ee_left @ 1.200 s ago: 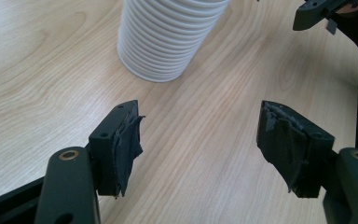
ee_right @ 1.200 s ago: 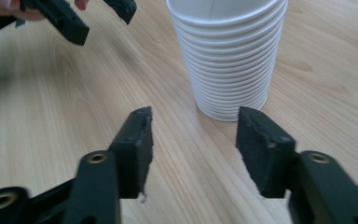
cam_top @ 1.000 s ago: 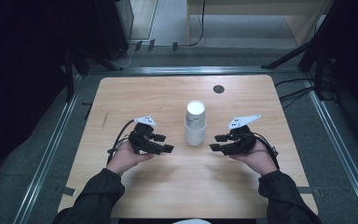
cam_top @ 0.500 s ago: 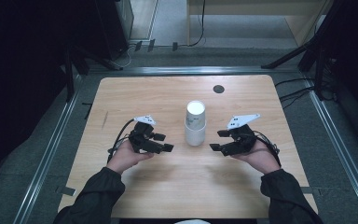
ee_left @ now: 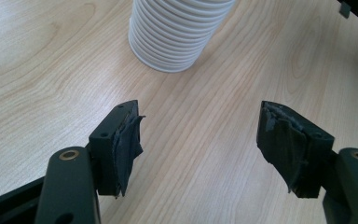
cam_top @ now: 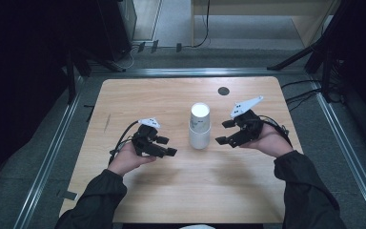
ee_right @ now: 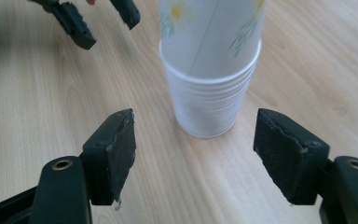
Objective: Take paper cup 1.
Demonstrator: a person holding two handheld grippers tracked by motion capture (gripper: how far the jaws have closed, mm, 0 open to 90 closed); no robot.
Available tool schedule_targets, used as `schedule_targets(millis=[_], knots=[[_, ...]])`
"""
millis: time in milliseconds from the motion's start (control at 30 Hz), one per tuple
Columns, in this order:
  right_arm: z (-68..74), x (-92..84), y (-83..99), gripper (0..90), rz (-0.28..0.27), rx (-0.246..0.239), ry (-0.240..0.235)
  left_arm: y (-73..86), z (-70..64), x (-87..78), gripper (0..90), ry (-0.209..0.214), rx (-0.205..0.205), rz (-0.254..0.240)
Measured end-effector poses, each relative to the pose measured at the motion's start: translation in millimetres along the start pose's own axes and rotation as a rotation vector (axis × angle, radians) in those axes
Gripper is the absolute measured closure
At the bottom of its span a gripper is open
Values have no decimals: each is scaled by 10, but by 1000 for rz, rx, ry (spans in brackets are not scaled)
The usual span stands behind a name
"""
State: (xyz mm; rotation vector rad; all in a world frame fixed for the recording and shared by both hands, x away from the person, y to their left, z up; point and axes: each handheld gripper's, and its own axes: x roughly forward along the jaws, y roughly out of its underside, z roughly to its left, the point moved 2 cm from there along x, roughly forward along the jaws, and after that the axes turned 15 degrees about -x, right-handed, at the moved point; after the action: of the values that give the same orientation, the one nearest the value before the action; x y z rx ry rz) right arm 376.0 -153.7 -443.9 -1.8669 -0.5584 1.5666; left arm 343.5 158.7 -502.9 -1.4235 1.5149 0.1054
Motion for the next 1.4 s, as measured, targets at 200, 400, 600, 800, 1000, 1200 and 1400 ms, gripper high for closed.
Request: schedule_targets(millis=[200, 400, 600, 800, 1000, 1200, 1400], knots=[[-177, -38, -162, 296, 77, -35, -7, 7, 24, -17, 301, 0, 7, 8], [-294, -42, -313, 282, 85, -56, -39, 14, 30, -39, 294, 2, 3, 2], [-382, 6, -452, 259, 111, -64, -63, 47, 2, -33, 286, 0, 20, 15], [-404, 93, -611, 242, 140, -108, -91, 58, -4, -46, 284, 3, 19, 10], [-433, 191, -777, 241, 172, -134, -111, 56, -3, -53, 283, 8, 20, 8], [-403, 284, -917, 237, 190, -152, -127, 53, -8, -54, 282, 14, 17, 4], [-399, 352, -945, 306, 217, -158, -133, 54, -9, -53, 268, 27, 14, 7]])
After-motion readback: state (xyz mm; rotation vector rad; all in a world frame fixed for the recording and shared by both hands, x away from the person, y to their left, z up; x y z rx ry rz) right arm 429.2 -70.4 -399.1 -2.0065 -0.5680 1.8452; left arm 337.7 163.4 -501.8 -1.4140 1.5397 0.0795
